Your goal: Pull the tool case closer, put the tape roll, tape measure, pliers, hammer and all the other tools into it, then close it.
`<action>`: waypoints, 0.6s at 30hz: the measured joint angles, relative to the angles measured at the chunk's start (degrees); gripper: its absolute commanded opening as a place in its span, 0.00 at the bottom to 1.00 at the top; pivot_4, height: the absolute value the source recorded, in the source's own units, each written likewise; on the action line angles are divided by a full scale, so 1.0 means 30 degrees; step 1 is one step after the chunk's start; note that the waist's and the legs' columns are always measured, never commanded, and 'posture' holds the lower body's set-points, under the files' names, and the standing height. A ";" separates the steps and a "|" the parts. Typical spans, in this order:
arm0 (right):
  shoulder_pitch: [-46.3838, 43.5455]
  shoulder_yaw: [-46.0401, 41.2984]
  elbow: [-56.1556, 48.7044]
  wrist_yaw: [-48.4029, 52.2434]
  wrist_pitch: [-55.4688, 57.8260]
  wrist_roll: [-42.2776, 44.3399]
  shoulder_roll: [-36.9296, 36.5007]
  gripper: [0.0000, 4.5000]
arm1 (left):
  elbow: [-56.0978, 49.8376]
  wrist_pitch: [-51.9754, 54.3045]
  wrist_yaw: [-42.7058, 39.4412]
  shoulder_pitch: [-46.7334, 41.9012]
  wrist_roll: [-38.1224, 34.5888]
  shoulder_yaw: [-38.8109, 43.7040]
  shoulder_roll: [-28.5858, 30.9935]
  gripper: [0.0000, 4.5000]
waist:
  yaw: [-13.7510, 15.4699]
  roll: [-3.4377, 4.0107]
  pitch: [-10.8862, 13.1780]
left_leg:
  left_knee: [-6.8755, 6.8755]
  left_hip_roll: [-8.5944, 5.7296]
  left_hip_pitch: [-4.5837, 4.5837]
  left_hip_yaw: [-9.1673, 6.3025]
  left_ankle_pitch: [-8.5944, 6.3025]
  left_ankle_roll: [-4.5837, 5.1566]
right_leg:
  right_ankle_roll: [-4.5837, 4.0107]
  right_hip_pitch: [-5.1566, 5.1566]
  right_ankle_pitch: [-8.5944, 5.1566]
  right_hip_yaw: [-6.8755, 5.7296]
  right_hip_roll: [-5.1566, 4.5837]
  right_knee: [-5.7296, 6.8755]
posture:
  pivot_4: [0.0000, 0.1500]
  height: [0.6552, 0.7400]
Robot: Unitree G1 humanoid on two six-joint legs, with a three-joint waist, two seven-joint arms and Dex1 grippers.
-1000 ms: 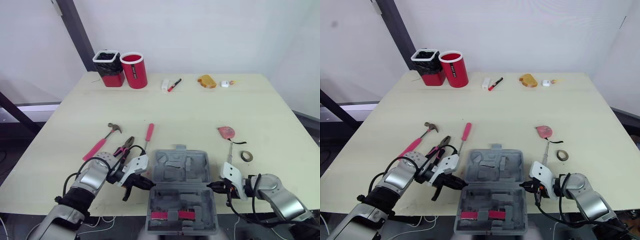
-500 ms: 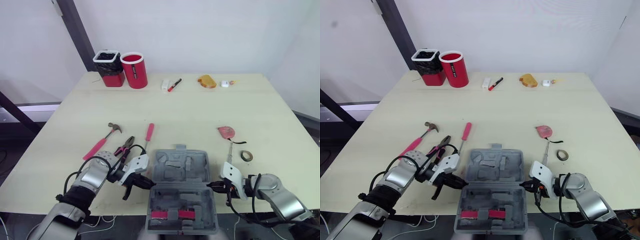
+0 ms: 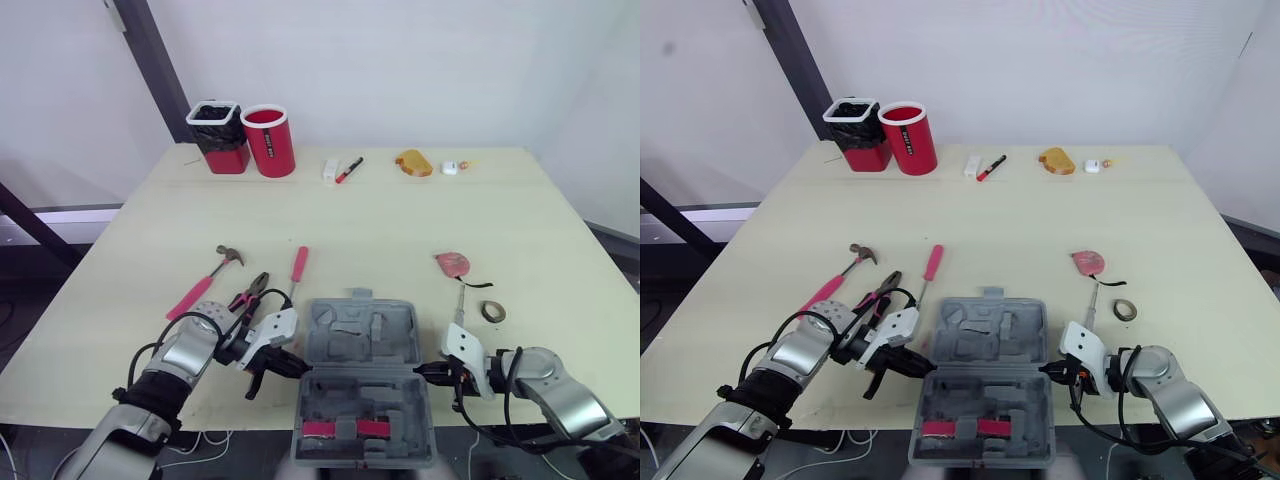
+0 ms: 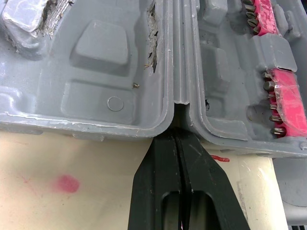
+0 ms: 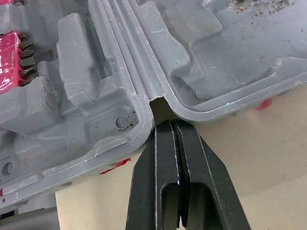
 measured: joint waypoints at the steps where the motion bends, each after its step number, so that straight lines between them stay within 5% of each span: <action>1: 0.0000 0.0000 0.0000 -0.0021 0.0006 0.0006 0.0010 0.00 | 0.0016 -0.0004 0.0000 -0.0006 -0.0003 0.0012 0.0001 0.01 | -0.0001 0.0000 0.0000 | 0.0000 0.0000 0.0001 0.0001 0.0000 0.0000 | -0.0001 0.0000 0.0000 0.0001 0.0000 0.0001 | 1.00 1.00; 18: 0.0223 -0.0139 0.0138 -0.0125 -0.0435 0.0028 -0.0089 0.00 | 0.0213 -0.0315 -0.0008 -0.0071 -0.0027 0.0091 0.0024 0.01 | 0.0000 0.0002 -0.0001 | 0.0000 0.0000 0.0005 0.0000 0.0000 0.0000 | -0.0001 0.0001 0.0000 0.0002 0.0001 0.0003 | 1.00 1.00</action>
